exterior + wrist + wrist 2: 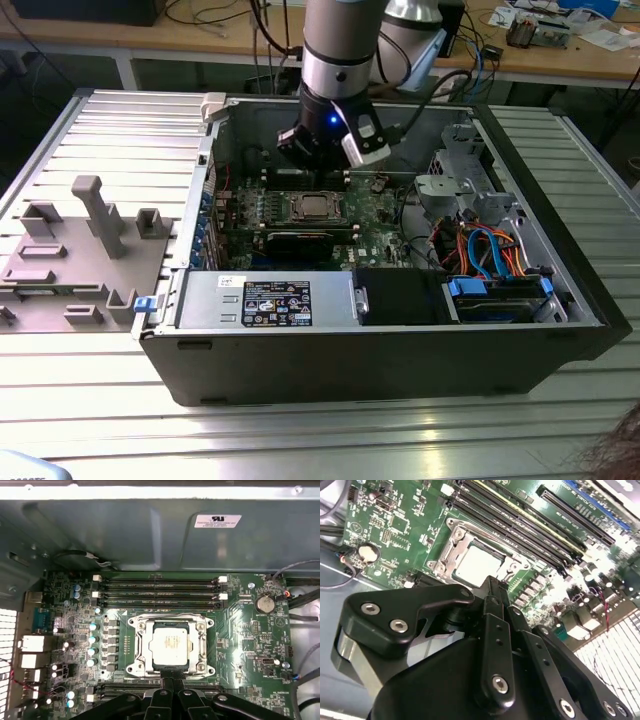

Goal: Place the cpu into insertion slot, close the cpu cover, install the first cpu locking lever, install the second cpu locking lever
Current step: 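Install the second cpu locking lever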

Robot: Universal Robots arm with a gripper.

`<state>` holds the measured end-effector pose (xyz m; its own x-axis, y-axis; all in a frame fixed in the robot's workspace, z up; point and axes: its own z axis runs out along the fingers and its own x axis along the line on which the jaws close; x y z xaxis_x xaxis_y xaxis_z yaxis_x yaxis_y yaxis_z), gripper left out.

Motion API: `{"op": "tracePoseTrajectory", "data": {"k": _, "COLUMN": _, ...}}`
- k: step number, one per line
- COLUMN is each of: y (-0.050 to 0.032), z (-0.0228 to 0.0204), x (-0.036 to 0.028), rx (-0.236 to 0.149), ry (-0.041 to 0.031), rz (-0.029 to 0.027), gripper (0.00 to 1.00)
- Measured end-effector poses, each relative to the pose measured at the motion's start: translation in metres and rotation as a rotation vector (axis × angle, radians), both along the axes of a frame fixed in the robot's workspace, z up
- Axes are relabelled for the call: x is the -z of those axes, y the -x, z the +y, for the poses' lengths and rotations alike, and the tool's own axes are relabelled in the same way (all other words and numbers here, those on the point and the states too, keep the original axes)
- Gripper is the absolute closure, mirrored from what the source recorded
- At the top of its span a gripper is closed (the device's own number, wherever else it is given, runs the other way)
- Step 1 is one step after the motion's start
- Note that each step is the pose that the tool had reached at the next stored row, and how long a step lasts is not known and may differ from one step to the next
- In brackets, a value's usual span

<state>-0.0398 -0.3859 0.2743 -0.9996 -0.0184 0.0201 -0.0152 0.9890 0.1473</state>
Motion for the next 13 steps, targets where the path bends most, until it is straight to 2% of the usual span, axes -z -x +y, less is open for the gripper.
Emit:
{"op": "tracePoseTrajectory", "data": {"k": 4, "y": 0.0000, "z": 0.0001, "x": -0.0117, "rx": 0.000, "ry": 0.0052, "rz": 0.0000, "gripper": 0.89}}
{"op": "tracePoseTrajectory", "data": {"k": 13, "y": 0.0000, "z": 0.0001, "x": -0.0335, "rx": 0.000, "ry": 0.0136, "rz": 0.0000, "gripper": 0.89}}
